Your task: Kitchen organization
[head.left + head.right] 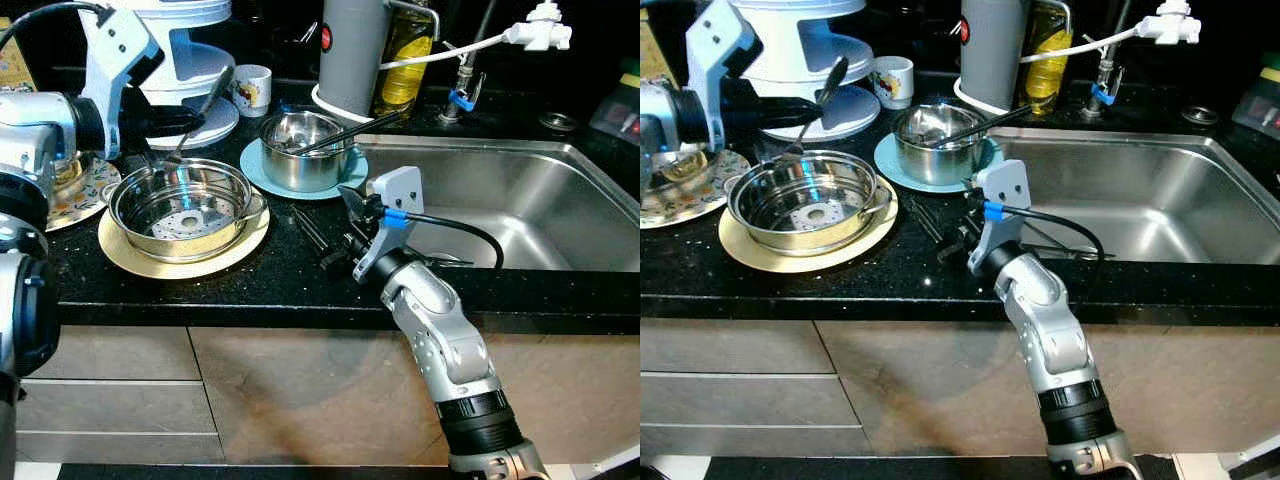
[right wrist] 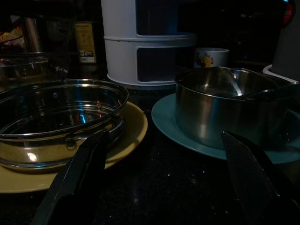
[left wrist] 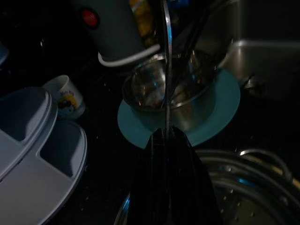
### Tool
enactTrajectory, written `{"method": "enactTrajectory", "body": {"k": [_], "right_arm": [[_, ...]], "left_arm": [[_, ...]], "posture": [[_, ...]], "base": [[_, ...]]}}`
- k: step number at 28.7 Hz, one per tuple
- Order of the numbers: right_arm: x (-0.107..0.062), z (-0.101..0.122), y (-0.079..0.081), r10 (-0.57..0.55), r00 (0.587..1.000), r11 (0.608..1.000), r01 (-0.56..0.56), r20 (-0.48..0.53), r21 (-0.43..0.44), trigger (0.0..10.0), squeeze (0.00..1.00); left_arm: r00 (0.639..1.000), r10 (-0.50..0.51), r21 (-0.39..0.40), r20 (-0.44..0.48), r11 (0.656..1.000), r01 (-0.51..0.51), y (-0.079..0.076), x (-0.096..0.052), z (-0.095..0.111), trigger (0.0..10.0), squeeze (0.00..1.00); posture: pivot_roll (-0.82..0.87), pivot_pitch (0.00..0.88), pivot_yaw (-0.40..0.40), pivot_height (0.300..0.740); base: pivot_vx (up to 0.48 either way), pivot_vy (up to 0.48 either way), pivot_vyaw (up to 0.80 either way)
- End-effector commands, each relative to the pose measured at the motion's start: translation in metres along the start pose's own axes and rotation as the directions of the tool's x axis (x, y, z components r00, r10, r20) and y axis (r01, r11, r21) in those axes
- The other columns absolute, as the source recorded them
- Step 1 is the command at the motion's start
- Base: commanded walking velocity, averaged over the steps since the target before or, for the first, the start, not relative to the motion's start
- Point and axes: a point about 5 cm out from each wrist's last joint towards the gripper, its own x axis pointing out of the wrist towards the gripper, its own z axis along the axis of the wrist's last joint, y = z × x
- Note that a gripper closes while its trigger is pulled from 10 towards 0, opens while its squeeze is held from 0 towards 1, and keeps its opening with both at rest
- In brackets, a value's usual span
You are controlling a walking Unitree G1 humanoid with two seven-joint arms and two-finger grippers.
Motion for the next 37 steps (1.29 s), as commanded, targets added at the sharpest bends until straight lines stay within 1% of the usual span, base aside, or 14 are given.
{"method": "enactTrajectory", "body": {"k": [1, 4, 6, 11, 12, 13, 14, 15, 21, 24, 27, 28, 35, 37], "right_arm": [[0.0, 0.001, 0.0, 0.005, 1.0, 1.0, -0.005, 0.008, 0.013, 10.0, 0.0], [0.0, 0.002, 0.001, 0.005, 1.0, 1.0, -0.005, 0.013, 0.016, 10.0, 0.0], [0.0, 0.002, 0.002, 0.001, 1.0, 1.0, -0.001, 0.015, 0.019, 10.0, 0.0], [-0.002, 0.002, 0.003, -0.014, 1.0, 0.999, 0.014, 0.018, 0.035, 10.0, 0.0], [-0.003, 0.001, 0.004, -0.028, 0.999, 0.999, 0.027, 0.018, 0.047, 10.0, 0.0], [-0.003, 0.001, 0.004, -0.028, 0.999, 0.999, 0.027, 0.018, 0.047, 10.0, 0.0], [-0.003, 0.001, 0.004, -0.037, 0.999, 0.998, 0.036, 0.02, 0.054, 10.0, 0.0], [-0.003, 0.001, 0.005, -0.044, 0.999, 0.997, 0.043, 0.023, 0.063, 10.0, 0.0], [-0.003, 0.001, 0.006, -0.06, 0.998, 0.995, 0.058, 0.025, 0.083, 10.0, 0.0], [-0.004, 0.0, 0.008, -0.066, 0.998, 0.994, 0.063, 0.023, 0.087, 10.0, 0.0], [-0.005, 0.0, 0.008, -0.069, 0.997, 0.994, 0.066, 0.022, 0.087, 10.0, 0.0], [-0.006, 0.001, 0.006, -0.075, 0.997, 0.994, 0.073, 0.021, 0.084, 10.0, 0.0], [-0.007, 0.0, 0.004, -0.079, 0.997, 0.994, 0.078, 0.018, 0.08, 10.0, 0.0], [-0.007, 0.0, 0.004, -0.079, 0.997, 0.994, 0.077, 0.016, 0.078, 10.0, 0.0]], "left_arm": [[0.993, 0.019, -0.025, 0.117, 1.0, -0.016, 0.003, 0.003, 0.017, 0.0, 0.0], [0.935, 0.206, -0.1, 0.29, 0.978, -0.184, 0.01, 0.012, 0.039, 0.0, 0.0], [0.866, 0.356, -0.207, 0.351, 0.932, -0.298, 0.018, 0.012, 0.047, 0.0, 0.0], [0.785, 0.463, -0.332, 0.411, 0.878, -0.344, 0.017, 0.018, 0.048, 0.0, 0.0], [0.711, 0.564, -0.418, 0.421, 0.816, -0.4, 0.015, 0.022, 0.043, 0.0, 0.0], [0.711, 0.564, -0.418, 0.421, 0.816, -0.4, 0.015, 0.022, 0.043, 0.0, 0.0], [0.667, 0.617, -0.475, 0.418, 0.774, -0.418, 0.012, 0.025, 0.038, 0.0, 0.0], [0.657, 0.632, -0.493, 0.412, 0.761, -0.422, 0.008, 0.028, 0.034, 0.0, 0.0], [0.697, 0.576, -0.433, 0.427, 0.807, -0.402, -0.017, 0.045, 0.028, 0.0, 0.0], [0.775, 0.502, -0.241, 0.385, 0.865, -0.44, -0.045, 0.057, 0.027, 0.0, 0.0], [0.808, 0.456, -0.164, 0.374, 0.89, -0.426, -0.059, 0.061, 0.028, 0.0, 0.0], [0.847, 0.411, -0.078, 0.337, 0.909, -0.41, -0.073, 0.063, 0.024, 0.6, 0.0], [0.899, 0.335, -0.024, 0.283, 0.939, -0.342, -0.097, 0.059, 0.007, 0.7, 0.0], [0.903, 0.334, -0.062, 0.268, 0.942, -0.33, -0.101, 0.056, 0.004, 0.0, 0.0]], "posture": [[0.07, 0.202, -0.027, 0.74], [0.07, 0.2, -0.024, 0.74], [0.06, 0.198, -0.025, 0.74], [0.06, 0.199, -0.022, 0.74], [0.07, 0.199, -0.024, 0.74], [0.07, 0.199, -0.024, 0.74], [0.06, 0.201, -0.03, 0.74], [0.06, 0.201, -0.03, 0.74], [0.07, 0.207, -0.031, 0.74], [0.07, 0.214, -0.032, 0.74], [0.07, 0.215, -0.031, 0.74], [0.07, 0.218, -0.032, 0.74], [0.07, 0.218, -0.032, 0.74], [0.08, 0.226, -0.031, 0.74]], "base": [[0.0, 0.0, 0.0], [0.0, 0.0, 0.0], [0.0, 0.0, 0.0], [0.0, 0.0, 0.0], [0.0, 0.0, 0.0], [0.0, 0.0, 0.0], [0.0, 0.0, 0.0], [0.0, 0.0, 0.0], [0.0, 0.0, 0.0], [0.0, 0.0, 0.0], [0.0, 0.0, 0.0], [0.0, 0.0, 0.0], [0.0, 0.0, 0.0], [0.0, 0.0, 0.0]]}}
